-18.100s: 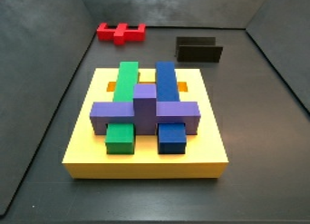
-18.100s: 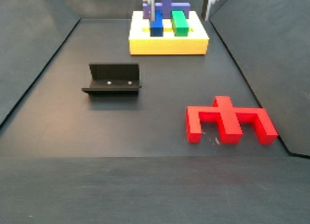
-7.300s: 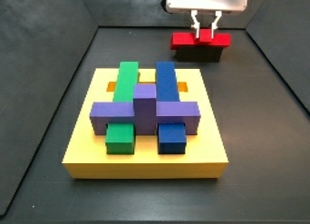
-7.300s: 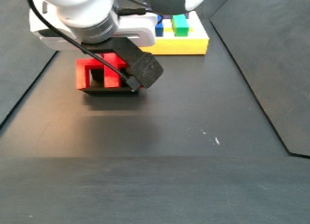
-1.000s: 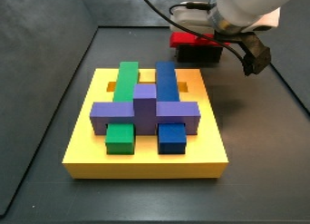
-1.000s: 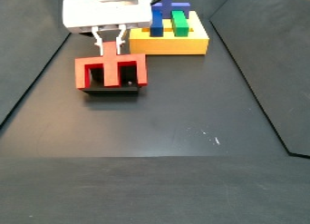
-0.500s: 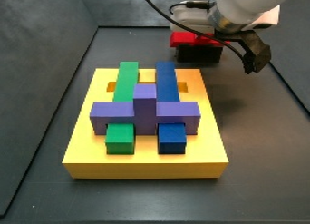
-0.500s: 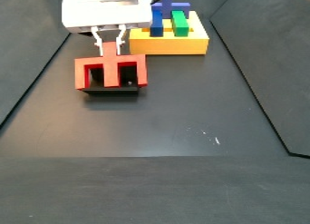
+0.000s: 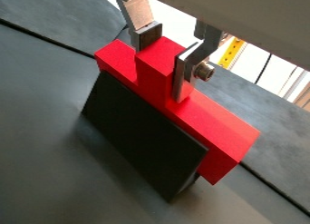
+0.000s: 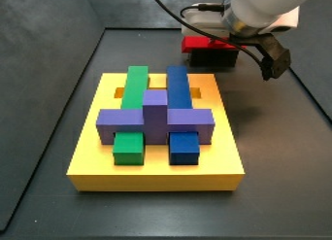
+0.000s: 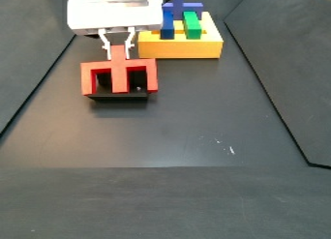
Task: Pick up the red object. Move up. Place the red object on the fixture. Regrasp the red object. Move to above the board. Insert the red object.
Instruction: Move to above the board.
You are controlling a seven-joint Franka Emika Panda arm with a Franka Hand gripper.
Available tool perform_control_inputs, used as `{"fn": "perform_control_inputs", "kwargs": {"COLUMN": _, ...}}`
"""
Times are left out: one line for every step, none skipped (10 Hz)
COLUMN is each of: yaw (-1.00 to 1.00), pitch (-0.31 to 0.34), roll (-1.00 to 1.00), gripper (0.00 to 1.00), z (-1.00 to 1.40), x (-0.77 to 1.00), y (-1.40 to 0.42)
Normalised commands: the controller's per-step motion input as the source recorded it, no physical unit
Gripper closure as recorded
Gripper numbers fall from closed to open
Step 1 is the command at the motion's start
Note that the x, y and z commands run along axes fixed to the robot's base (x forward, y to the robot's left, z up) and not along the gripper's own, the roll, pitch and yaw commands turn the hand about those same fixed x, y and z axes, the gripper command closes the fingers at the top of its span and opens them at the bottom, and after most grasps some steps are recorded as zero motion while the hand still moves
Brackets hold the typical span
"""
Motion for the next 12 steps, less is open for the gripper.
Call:
{"fn": "perform_control_inputs", "kwargs": {"yaw": 0.00, "pitch": 0.000, "roll": 0.00, "gripper": 1.00, "z": 1.40, "x": 0.00, "y": 0.00}}
{"fn": "perform_control_inputs", "kwargs": {"yaw": 0.02, "pitch": -0.011, "roll": -0.04, "gripper": 1.00, "z": 1.40, "x": 0.01, "y": -0.01}}
{"fn": "perform_control_inputs", "kwargs": {"yaw": 0.01, "pitch": -0.032, "roll": -0.09, "gripper": 1.00, "z": 1.40, "x": -0.01, "y": -0.03}}
{"fn": "perform_control_inputs", "kwargs": {"yaw": 0.00, "pitch": -0.030, "roll": -0.04, "gripper": 1.00, "z": 1.40, "x": -0.02, "y": -0.02}}
{"fn": "perform_control_inputs", "kwargs": {"yaw": -0.01, "pitch": 0.002, "roll": -0.02, "gripper": 1.00, "z": 1.40, "x": 0.00, "y": -0.03}}
{"fn": "perform_control_inputs", "kwargs": {"yaw": -0.02, "pitch": 0.020, "roll": -0.01, "gripper": 1.00, "z": 1.40, "x": 0.00, "y": -0.04}}
{"fn": "perform_control_inputs", "kwargs": {"yaw": -0.01, "pitch": 0.031, "roll": -0.01, "gripper": 1.00, "z": 1.40, "x": 0.01, "y": -0.04}}
{"fn": "perform_control_inputs", "kwargs": {"yaw": -0.01, "pitch": 0.063, "roll": -0.01, "gripper": 1.00, "z": 0.72, "x": 0.03, "y": -0.03}}
{"fn": "perform_control_inputs", "kwargs": {"yaw": -0.01, "pitch": 0.081, "roll": 0.00, "gripper": 1.00, "z": 0.34, "x": 0.04, "y": -0.02}}
{"fn": "perform_control_inputs", "kwargs": {"yaw": -0.06, "pitch": 0.012, "roll": -1.00, "gripper": 1.00, "z": 0.29, "x": -0.99, "y": -1.40}}
{"fn": "perform_control_inputs", "kwargs": {"yaw": -0.06, "pitch": 0.011, "roll": -1.00, "gripper": 1.00, "z": 0.29, "x": -1.01, "y": -1.40}}
{"fn": "perform_control_inputs", "kwargs": {"yaw": -0.05, "pitch": -0.017, "roll": -1.00, "gripper": 1.00, "z": 0.32, "x": -1.08, "y": -1.40}}
